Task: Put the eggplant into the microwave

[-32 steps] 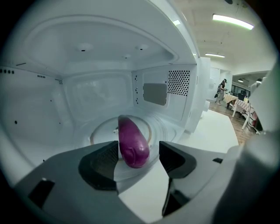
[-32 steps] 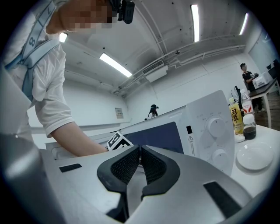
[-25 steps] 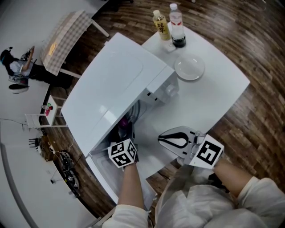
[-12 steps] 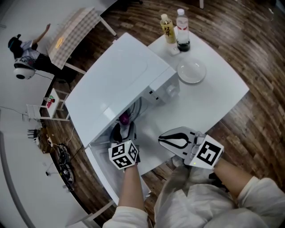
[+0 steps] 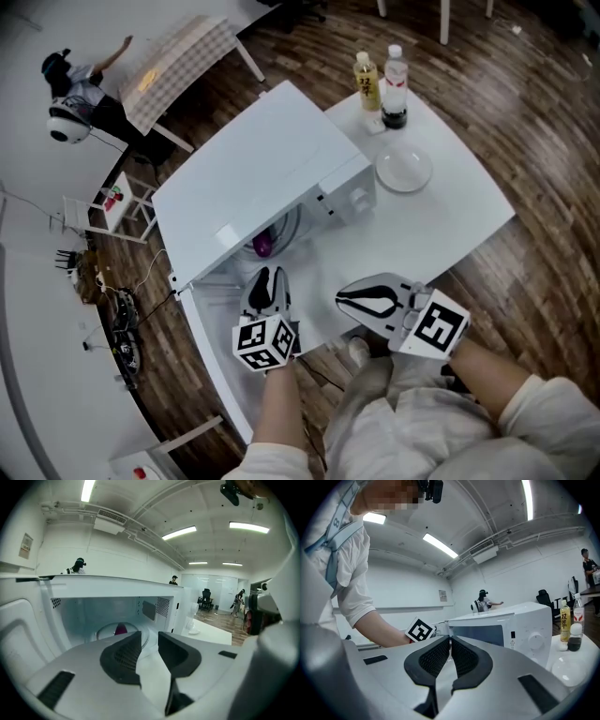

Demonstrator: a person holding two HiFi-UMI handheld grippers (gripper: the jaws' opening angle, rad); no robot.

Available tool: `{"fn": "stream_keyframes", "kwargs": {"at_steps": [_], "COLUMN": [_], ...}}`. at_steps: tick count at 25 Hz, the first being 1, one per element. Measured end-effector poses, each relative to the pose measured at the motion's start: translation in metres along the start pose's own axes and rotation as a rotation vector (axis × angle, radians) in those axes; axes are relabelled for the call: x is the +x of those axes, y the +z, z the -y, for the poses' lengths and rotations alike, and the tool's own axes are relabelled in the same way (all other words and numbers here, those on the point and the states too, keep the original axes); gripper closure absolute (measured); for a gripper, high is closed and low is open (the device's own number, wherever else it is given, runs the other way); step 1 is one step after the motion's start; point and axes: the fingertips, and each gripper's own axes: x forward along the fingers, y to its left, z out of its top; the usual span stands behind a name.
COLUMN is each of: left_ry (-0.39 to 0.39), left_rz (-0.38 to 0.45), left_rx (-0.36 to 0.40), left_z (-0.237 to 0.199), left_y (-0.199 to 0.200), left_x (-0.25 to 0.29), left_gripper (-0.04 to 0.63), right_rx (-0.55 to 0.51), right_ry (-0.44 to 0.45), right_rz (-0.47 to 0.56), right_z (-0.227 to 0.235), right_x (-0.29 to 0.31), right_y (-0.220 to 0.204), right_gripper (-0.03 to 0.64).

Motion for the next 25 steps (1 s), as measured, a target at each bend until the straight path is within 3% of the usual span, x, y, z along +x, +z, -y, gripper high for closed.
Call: {"fn": "stream_keyframes", "kwargs": {"at_steps": [6, 16, 25], "left_ry": [-0.016, -0.104, -0.263], "left_rz": [0.094, 0.262, 0.358], "left_rx": [-0.032, -0.103, -0.098], "left_z": [0.031, 0.095, 0.169], "left_y": [0.017, 0.047, 0.066], "left_x": [-0.033, -0.084, -0.137], "left_gripper": [0.59, 0.594, 0.594], "right_rx": [-0.047, -0.064, -0.061], "right_ry": [0.03, 0.065, 0.087], "right_rz": [-0.011, -0.02, 0.031], "right_z": [-0.008, -0.024, -0.039], "right_x": [-0.023, -0.057, -0.086], "right_y": [0.015, 0.029, 0.052], "right_gripper": [0.581, 0.581, 0.581]}}
